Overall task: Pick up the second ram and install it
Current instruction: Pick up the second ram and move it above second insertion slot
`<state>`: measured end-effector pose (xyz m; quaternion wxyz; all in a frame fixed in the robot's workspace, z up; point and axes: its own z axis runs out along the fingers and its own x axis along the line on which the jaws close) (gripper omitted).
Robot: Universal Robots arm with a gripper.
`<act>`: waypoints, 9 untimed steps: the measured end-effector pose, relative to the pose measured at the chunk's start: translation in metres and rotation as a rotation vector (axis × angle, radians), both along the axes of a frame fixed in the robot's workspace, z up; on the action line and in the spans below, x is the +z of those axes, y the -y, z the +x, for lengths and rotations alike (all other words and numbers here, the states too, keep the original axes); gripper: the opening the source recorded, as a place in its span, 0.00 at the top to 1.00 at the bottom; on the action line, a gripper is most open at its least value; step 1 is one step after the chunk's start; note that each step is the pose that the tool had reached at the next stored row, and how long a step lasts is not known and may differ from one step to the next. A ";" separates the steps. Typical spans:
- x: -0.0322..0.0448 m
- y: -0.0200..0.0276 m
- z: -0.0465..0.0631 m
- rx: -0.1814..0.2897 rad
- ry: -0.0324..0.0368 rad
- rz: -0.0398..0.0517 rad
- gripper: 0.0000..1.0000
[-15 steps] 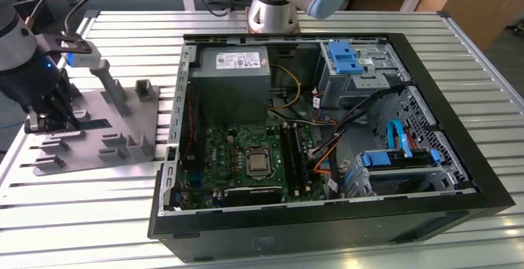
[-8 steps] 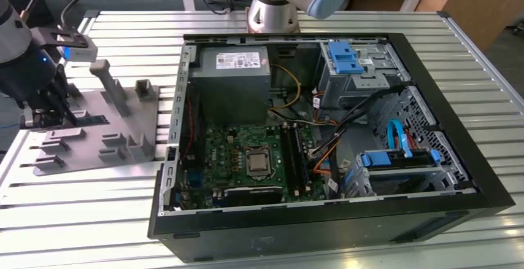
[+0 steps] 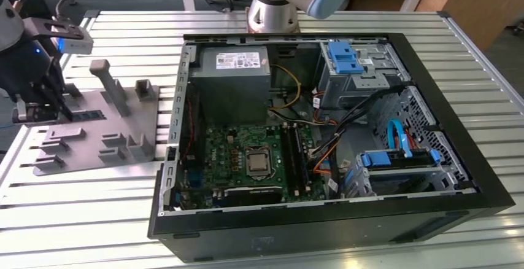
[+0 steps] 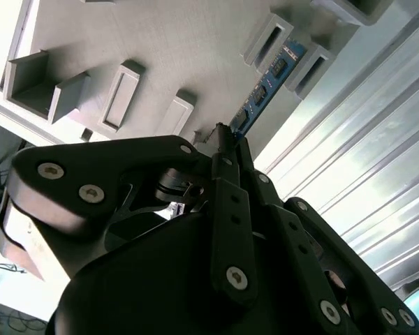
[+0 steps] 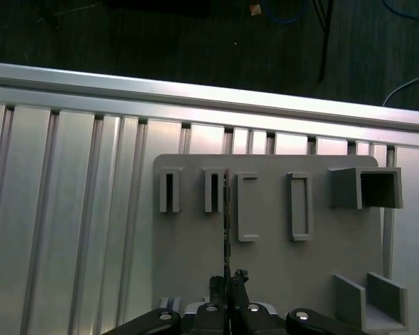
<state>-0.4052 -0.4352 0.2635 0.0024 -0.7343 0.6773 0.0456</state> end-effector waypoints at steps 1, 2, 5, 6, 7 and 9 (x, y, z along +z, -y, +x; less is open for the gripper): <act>0.0017 0.0000 0.000 0.000 0.0001 0.0000 0.86; 0.0038 0.0000 0.000 0.000 0.0000 0.0000 0.86; 0.0095 0.0000 0.000 0.000 -0.0001 0.0000 0.86; 0.0113 0.0000 0.000 0.000 0.0000 0.0000 0.86; 0.0131 0.0000 0.000 0.000 0.0000 0.0000 0.86; 0.0169 0.0000 0.000 0.000 -0.0001 0.0000 0.86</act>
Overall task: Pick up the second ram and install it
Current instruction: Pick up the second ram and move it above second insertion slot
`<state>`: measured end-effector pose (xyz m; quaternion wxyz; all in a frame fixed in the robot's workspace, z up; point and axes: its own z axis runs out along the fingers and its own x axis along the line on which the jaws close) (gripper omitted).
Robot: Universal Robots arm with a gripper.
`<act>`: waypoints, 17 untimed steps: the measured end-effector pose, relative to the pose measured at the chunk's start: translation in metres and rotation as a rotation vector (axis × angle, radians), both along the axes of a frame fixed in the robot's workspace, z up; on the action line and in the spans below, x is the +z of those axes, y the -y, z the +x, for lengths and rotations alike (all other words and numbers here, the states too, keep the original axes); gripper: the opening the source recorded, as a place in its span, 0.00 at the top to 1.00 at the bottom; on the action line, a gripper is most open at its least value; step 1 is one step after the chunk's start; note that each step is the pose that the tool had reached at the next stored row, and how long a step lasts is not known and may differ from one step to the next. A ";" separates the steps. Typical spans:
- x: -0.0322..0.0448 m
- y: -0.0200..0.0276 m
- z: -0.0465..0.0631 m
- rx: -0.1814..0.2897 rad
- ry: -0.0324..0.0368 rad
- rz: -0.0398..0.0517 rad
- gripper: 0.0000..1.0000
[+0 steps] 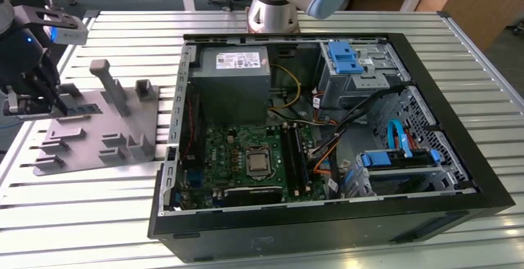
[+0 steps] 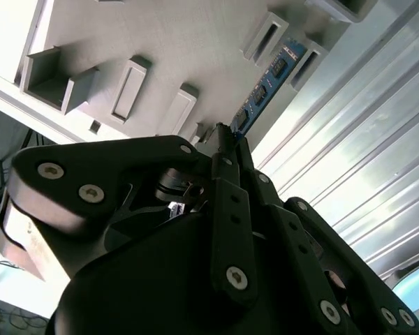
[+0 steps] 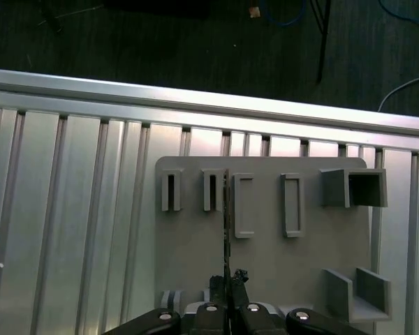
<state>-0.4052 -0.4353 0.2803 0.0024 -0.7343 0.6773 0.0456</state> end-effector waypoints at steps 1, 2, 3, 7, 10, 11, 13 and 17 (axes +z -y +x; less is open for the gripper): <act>0.0018 0.0000 0.000 0.000 0.0000 0.0000 0.86; 0.0036 0.0000 0.000 0.000 0.0000 0.0000 0.86; 0.0053 0.0000 0.000 0.000 0.0000 0.0001 0.86; 0.0118 0.0000 0.000 0.000 0.0001 0.0002 0.86; 0.0162 0.0000 0.000 0.000 -0.0001 0.0001 0.86; 0.0176 0.0000 0.000 0.000 0.0001 0.0002 0.86; 0.0205 0.0000 0.000 0.000 0.0000 0.0002 0.86; 0.0260 0.0000 0.000 0.000 0.0000 0.0002 0.86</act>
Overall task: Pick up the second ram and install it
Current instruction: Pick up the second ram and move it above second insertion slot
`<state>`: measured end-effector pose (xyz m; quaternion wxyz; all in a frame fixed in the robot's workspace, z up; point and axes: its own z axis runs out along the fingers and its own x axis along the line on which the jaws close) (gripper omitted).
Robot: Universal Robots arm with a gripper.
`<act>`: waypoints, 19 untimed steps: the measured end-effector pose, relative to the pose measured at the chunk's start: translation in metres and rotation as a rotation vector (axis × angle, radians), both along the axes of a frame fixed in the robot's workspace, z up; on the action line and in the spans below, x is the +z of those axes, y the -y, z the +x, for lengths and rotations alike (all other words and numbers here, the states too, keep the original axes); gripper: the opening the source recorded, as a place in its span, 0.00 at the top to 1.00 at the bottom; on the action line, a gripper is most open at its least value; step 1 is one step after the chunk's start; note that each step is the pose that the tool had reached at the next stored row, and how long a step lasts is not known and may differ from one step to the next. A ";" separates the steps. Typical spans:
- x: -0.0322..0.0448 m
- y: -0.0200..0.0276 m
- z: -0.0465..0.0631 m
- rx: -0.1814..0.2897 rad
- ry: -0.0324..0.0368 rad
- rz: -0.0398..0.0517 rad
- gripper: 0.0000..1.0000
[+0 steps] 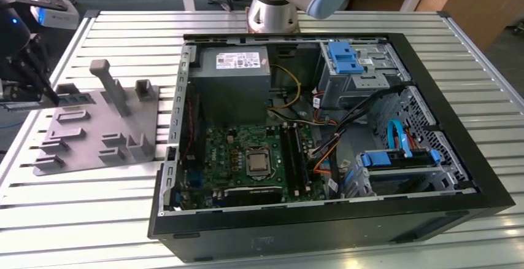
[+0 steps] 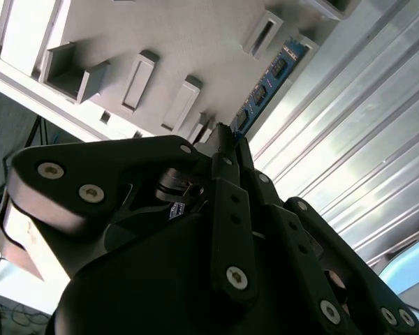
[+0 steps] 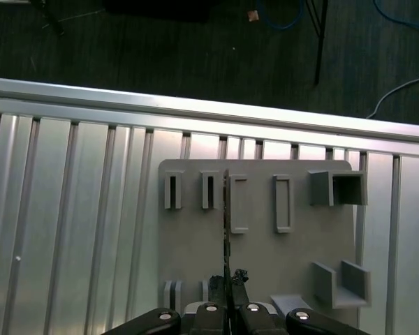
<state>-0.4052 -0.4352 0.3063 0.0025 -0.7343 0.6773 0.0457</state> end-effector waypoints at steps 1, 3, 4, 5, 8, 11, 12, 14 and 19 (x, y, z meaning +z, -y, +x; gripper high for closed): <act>0.0013 0.0000 0.000 0.000 0.0000 0.0000 0.86; 0.0039 0.0000 0.000 0.000 0.0000 0.0000 0.86; 0.0050 0.0000 0.000 0.000 0.0000 0.0001 0.86; 0.0062 0.0000 0.000 0.000 0.0000 0.0001 0.86; 0.0096 0.0000 0.000 0.000 0.0000 0.0002 0.86; 0.0129 0.0000 0.000 0.000 0.0000 0.0003 0.86; 0.0140 0.0000 0.000 0.000 -0.0001 0.0003 0.86; 0.0160 0.0000 0.000 0.000 0.0000 0.0003 0.86; 0.0213 0.0000 0.000 0.000 0.0000 0.0004 0.86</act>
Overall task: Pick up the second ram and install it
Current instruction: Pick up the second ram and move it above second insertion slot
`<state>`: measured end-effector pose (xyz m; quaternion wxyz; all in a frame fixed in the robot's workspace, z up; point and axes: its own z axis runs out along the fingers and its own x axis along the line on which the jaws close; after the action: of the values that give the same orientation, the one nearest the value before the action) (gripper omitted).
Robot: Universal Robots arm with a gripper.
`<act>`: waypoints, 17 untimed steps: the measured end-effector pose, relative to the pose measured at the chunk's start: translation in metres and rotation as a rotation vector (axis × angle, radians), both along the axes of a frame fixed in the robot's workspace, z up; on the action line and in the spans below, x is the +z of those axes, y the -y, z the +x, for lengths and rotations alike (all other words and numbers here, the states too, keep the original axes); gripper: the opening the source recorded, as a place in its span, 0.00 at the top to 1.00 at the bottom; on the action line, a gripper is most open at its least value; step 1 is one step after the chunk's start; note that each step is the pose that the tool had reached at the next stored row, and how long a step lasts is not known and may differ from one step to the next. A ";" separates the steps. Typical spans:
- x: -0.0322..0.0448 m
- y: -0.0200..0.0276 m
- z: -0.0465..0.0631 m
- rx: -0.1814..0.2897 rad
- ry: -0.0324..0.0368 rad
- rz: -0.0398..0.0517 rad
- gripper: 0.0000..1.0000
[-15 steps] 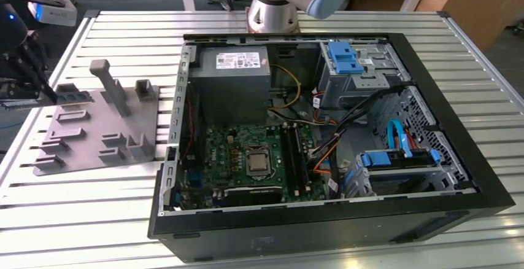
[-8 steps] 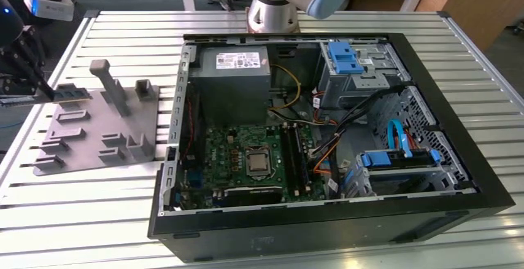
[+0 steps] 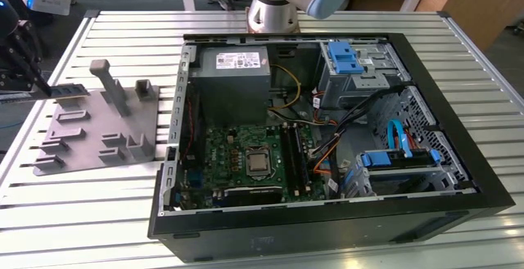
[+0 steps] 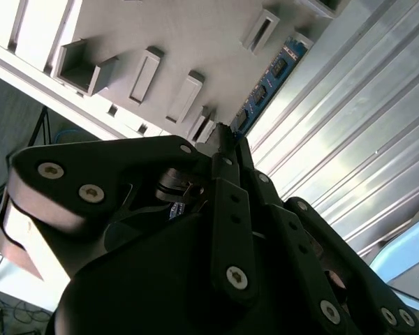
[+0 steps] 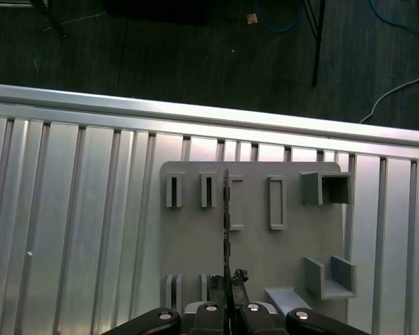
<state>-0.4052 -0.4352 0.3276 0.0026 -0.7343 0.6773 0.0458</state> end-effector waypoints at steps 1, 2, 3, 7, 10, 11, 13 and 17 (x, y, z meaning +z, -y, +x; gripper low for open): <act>0.0011 0.0000 0.000 0.000 0.0001 0.0001 0.86; 0.0022 0.0000 0.000 0.000 0.0000 0.0000 0.86; 0.0033 0.0000 0.000 0.000 0.0000 0.0001 0.86; 0.0081 0.0000 0.000 0.000 -0.0001 0.0001 0.86; 0.0126 0.0000 0.000 0.000 0.0000 0.0001 0.86; 0.0146 0.0000 0.000 0.000 0.0000 0.0001 0.86; 0.0186 0.0000 0.000 0.000 0.0000 0.0002 0.86; 0.0269 0.0000 0.000 0.000 0.0000 0.0010 0.86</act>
<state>-0.4052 -0.4353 0.3546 0.0030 -0.7343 0.6772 0.0462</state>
